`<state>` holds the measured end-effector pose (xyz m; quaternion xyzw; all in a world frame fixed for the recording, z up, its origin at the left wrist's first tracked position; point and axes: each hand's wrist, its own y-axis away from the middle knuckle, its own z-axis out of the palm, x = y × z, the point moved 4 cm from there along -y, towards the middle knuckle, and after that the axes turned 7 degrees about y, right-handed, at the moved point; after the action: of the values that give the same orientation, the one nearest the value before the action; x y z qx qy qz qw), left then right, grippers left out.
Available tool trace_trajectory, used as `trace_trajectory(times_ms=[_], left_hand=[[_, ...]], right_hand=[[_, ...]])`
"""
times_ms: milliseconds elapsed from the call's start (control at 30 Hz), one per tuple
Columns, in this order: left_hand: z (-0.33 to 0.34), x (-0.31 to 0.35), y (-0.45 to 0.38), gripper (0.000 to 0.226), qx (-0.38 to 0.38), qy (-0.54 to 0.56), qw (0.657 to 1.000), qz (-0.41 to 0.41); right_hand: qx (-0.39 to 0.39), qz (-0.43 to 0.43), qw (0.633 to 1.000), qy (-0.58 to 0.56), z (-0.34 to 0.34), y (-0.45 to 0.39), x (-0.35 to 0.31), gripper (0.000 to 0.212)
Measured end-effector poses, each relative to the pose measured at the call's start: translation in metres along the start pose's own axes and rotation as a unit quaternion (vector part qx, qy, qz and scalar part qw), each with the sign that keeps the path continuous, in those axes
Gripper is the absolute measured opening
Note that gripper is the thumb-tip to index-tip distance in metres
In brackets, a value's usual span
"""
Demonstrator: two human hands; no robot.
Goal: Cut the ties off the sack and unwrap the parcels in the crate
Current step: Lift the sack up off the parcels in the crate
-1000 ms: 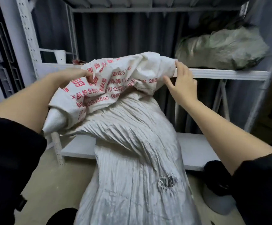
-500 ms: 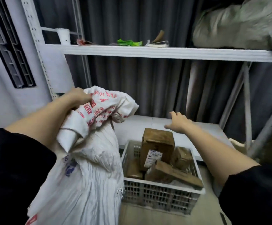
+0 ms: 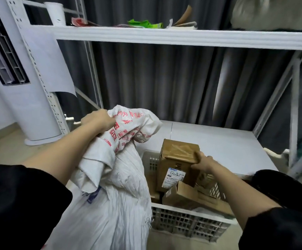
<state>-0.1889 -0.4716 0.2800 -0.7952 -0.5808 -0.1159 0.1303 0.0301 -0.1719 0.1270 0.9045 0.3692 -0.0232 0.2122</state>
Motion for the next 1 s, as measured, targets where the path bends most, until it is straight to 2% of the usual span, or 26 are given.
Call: trace_trajectory(times_ms=[100,200,267,367,500,633,733,833,900,1000], left_hand=[[0.000,-0.011,-0.012,0.052,0.009,-0.020,1.000,-0.015],[0.001,-0.018,-0.021,0.051,0.015,-0.029,0.999,-0.018],[0.002,-0.021,-0.024,0.049,0.019,-0.034,0.999,-0.019],[0.003,-0.026,-0.026,0.049,0.026,-0.043,0.998,-0.023],[0.002,-0.033,-0.025,0.051,0.031,-0.065,0.997,-0.019],[0.009,-0.036,-0.021,0.049,0.021,-0.077,0.997,-0.013],[0.015,-0.036,-0.020,0.048,0.012,-0.078,0.997,-0.005],[0.020,-0.037,-0.021,0.048,-0.002,-0.060,0.998,-0.006],[0.022,-0.035,-0.021,0.044,-0.006,-0.050,0.999,-0.003],[0.024,-0.033,-0.021,0.043,-0.012,-0.047,0.999,0.003]], right_hand=[[0.016,-0.035,0.997,-0.062,0.012,-0.006,-0.016,0.075],[0.087,-0.087,0.992,0.015,0.015,-0.003,-0.047,0.067],[0.097,-0.147,0.982,0.065,0.020,0.002,-0.072,0.064],[0.113,-0.205,0.961,0.146,0.034,0.009,-0.101,0.060],[0.107,-0.286,0.926,0.221,0.056,0.019,-0.135,0.065],[0.114,-0.357,0.872,0.314,0.066,0.030,-0.160,0.049],[0.117,-0.331,0.853,0.387,0.076,0.030,-0.163,0.048],[0.138,-0.234,0.845,0.462,0.073,0.021,-0.159,0.074],[0.150,-0.176,0.841,0.489,0.060,0.010,-0.149,0.084],[0.143,-0.114,0.867,0.463,0.037,-0.012,-0.116,0.088]])
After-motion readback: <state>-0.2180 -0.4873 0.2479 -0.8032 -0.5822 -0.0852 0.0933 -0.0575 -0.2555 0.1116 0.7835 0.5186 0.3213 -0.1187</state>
